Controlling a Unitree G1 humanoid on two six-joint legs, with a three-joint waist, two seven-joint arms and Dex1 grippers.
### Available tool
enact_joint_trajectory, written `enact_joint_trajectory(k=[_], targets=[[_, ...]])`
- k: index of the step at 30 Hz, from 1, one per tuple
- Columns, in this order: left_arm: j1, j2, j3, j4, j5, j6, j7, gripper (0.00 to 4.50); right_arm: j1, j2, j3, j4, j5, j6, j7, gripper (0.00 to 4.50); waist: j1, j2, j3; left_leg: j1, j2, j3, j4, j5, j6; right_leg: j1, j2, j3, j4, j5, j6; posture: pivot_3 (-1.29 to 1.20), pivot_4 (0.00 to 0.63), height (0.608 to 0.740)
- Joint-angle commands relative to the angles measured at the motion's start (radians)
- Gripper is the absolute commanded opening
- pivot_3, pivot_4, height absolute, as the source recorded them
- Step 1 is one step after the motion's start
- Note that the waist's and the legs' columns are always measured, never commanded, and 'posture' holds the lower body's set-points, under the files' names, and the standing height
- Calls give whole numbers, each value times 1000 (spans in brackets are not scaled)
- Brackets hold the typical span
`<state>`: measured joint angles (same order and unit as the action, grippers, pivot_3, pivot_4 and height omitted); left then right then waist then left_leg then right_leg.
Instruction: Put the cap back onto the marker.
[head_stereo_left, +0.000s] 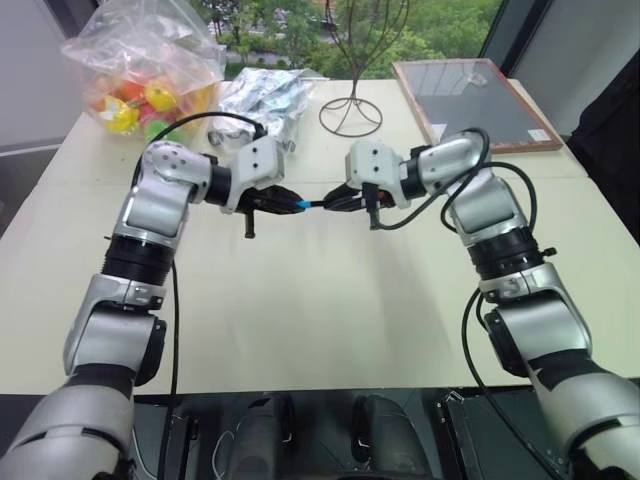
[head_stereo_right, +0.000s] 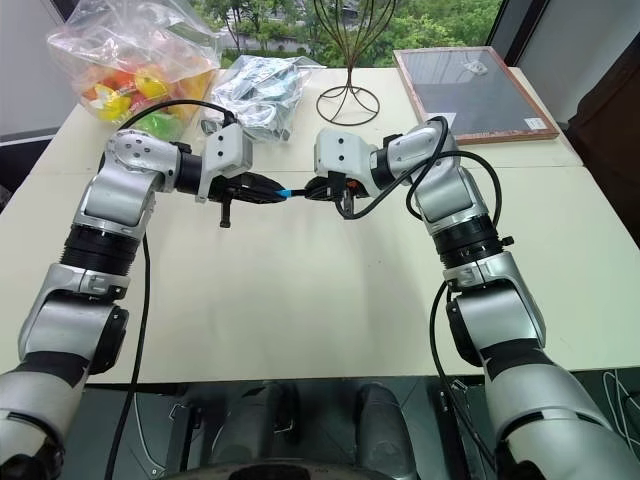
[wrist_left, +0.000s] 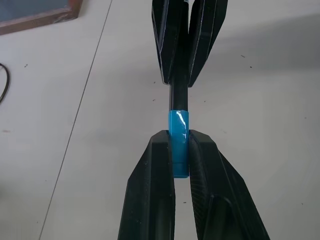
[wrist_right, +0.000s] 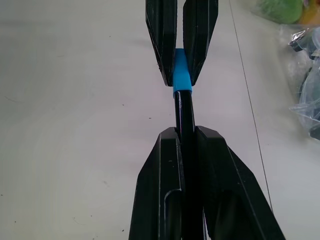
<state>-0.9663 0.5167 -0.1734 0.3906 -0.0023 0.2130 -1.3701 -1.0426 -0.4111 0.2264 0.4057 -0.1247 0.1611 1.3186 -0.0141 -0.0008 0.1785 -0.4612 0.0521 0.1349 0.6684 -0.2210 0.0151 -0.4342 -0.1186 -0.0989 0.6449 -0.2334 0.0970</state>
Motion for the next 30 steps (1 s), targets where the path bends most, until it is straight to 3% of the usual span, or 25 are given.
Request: enact_joint_trajectory(k=[1, 17, 20, 26, 30], targets=[[-19, -114, -58, -77, -72, -51, -27, 39, -57, 106, 10, -106, 96, -29, -25, 0, 0, 0, 0, 0, 0, 0, 0, 0, 0, 0, 0, 0, 0, 0, 0, 0, 150, 740], [-61, -99, -23, 21, -42, -114, 3, 39, -27, 10, 35, -91, 51, -18, 42, 0, -2, 0, 0, 0, 0, 0, 0, 0, 0, 0, 0, 0, 0, 0, 0, 0, 150, 740], [-62, -90, -22, 30, -35, -117, 9, 0, -21, -12, 43, -82, 35, -22, 42, 1321, 2, 0, 0, 0, 0, 0, 0, 0, 0, 0, 0, 0, 0, 0, 0, 0, 150, 740], [-45, -28, -18, 50, -22, -136, 21, 0, -2, -96, 45, -74, 23, -37, 21, 4433, -1, 0, 0, 0, 0, 0, 0, 0, 0, 0, 0, 0, 0, 0, 0, 0, 150, 740], [-27, 10, -2, 42, -49, -117, 27, 0, -3, -131, 18, -80, 51, -24, -7, 4480, -1, 0, 0, 0, 0, 0, 0, 0, 0, 0, 0, 0, 0, 0, 0, 0, 150, 740]])
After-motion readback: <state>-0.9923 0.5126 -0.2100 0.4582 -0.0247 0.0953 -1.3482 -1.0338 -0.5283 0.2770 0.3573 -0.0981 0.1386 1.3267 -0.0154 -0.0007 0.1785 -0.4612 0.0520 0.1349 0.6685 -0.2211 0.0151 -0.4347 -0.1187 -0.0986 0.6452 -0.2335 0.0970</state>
